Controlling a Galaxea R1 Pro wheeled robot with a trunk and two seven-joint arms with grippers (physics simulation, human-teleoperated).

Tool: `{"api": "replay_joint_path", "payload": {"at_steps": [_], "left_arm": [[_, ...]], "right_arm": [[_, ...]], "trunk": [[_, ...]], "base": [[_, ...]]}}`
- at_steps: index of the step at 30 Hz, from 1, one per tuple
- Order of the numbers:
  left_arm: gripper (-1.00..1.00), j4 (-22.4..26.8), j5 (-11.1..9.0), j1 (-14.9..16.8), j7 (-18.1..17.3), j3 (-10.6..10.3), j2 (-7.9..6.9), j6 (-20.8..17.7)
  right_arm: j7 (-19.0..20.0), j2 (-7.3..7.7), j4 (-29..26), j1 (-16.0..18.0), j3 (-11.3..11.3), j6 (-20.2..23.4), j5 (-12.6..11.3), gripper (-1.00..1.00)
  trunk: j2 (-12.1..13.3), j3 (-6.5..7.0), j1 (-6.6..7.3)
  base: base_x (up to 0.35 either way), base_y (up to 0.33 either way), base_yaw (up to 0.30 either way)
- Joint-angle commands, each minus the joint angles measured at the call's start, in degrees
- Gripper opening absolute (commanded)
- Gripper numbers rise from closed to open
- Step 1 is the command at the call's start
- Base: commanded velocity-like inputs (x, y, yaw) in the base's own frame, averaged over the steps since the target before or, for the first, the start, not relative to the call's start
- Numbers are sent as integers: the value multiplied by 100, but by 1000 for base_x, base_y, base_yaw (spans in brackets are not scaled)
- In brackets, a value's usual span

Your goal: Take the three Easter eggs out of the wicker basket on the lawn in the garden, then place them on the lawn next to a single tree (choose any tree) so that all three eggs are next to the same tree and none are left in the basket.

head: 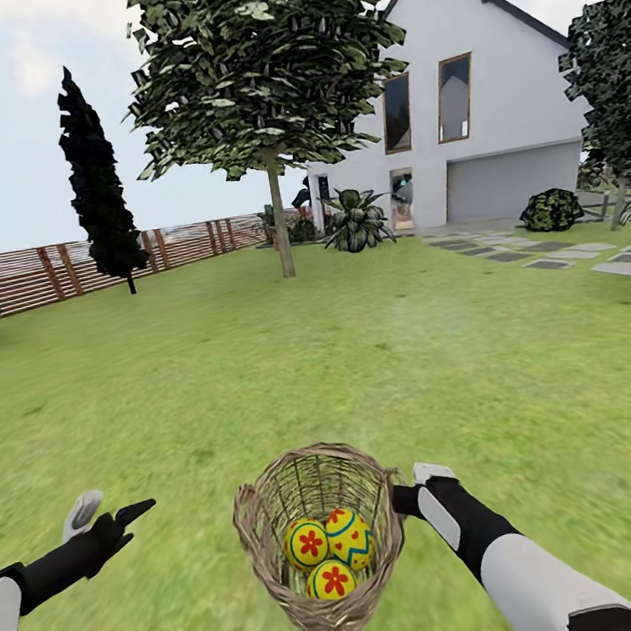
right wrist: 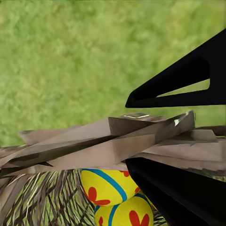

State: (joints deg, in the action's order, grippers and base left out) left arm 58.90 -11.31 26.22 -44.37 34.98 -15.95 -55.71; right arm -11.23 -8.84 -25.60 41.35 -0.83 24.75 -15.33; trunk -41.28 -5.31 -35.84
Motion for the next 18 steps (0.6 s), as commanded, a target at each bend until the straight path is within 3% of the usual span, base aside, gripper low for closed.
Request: {"api": "replay_joint_path", "payload": {"at_steps": [1, 18], "left_arm": [[100, -1, 13, 6, -23, 9, 3, -17], [100, -1, 14, 6, -20, 6, 14, -1]], "right_arm": [[-38, -4, -15, 4, -14, 15, -75, -100], [-38, -21, -15, 4, -6, 15, -75, -100]], "trunk": [[-8, -10, -5], [-8, -10, -5]], "base": [[302, 0, 0], [300, 0, 0]]}}
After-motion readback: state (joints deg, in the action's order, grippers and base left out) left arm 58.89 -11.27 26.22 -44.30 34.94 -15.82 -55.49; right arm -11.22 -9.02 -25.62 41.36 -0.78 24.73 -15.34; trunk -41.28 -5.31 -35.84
